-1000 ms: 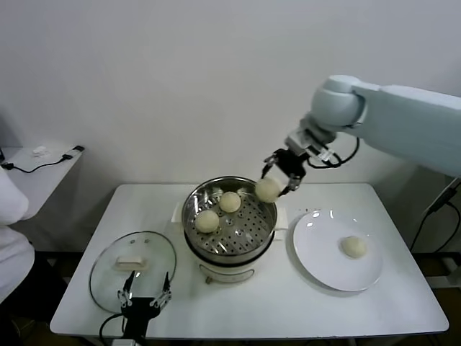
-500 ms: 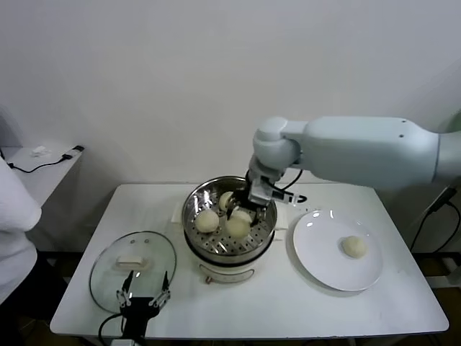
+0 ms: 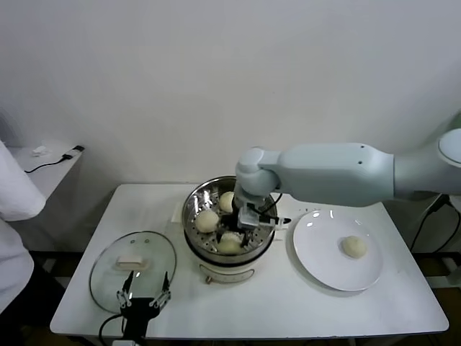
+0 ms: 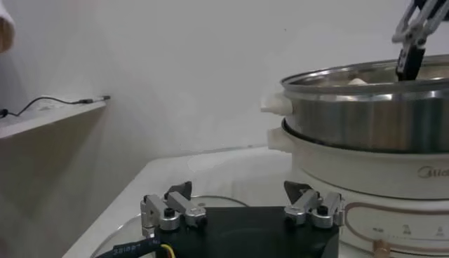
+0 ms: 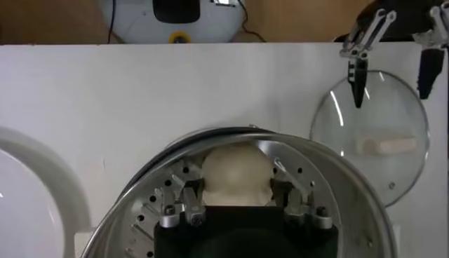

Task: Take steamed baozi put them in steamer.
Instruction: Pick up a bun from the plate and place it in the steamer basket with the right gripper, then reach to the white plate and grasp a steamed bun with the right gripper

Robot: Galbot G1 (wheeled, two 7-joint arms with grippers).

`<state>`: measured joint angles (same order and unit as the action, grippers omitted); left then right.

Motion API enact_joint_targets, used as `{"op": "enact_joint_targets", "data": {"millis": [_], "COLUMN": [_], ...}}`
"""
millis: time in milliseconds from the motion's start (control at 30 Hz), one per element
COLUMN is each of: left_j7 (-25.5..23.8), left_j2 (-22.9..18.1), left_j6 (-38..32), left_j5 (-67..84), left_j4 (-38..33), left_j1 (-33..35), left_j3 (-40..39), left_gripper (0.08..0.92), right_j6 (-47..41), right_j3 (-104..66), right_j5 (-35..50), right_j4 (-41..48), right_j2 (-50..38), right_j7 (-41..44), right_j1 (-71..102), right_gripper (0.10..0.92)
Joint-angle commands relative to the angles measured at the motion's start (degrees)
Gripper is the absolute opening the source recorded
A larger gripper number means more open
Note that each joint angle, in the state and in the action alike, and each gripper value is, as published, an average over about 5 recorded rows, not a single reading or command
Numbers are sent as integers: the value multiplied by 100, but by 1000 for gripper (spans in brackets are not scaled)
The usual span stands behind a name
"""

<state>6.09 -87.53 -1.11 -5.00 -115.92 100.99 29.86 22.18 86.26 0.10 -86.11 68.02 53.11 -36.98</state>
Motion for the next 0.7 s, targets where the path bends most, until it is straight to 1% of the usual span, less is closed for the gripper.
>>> {"op": "enact_joint_targets", "data": {"millis": [33, 167, 267, 400, 467, 567, 700], "left_j7": [4, 4, 5, 11, 16, 16, 10], "left_j2": [-3, -5, -8, -25, -32, -33, -25], "left_j6": [-9, -12, -17, -32, -38, -42, -44], "left_j5": [-26, -38, -50, -91, -101, -103, -99], "left_j4": [19, 5, -9, -3, 8, 19, -3], "left_j1": [-6, 3, 16, 26, 30, 30, 23], "left_j3": [-17, -17, -19, -36, -46, -73, -104], "left_gripper": [823, 823, 823, 823, 823, 823, 823], "right_j6": [88, 176, 328, 324, 63, -717, -1544], "right_j3": [-8, -110, -209, -243, -184, 71, 484], "right_j5": [-265, -207, 47, 670, 1125, 1900, 2401], "right_j4": [168, 147, 147, 172, 265, 567, 1157], "right_j2": [116, 11, -133, -509, -792, -1266, -1919], "right_j7": [-325, -317, -81, 557, 928, 1236, 1402], "right_j1": [267, 75, -239, -784, -1065, -1419, -1737], "right_gripper": [712, 800, 820, 822, 823, 823, 823]}}
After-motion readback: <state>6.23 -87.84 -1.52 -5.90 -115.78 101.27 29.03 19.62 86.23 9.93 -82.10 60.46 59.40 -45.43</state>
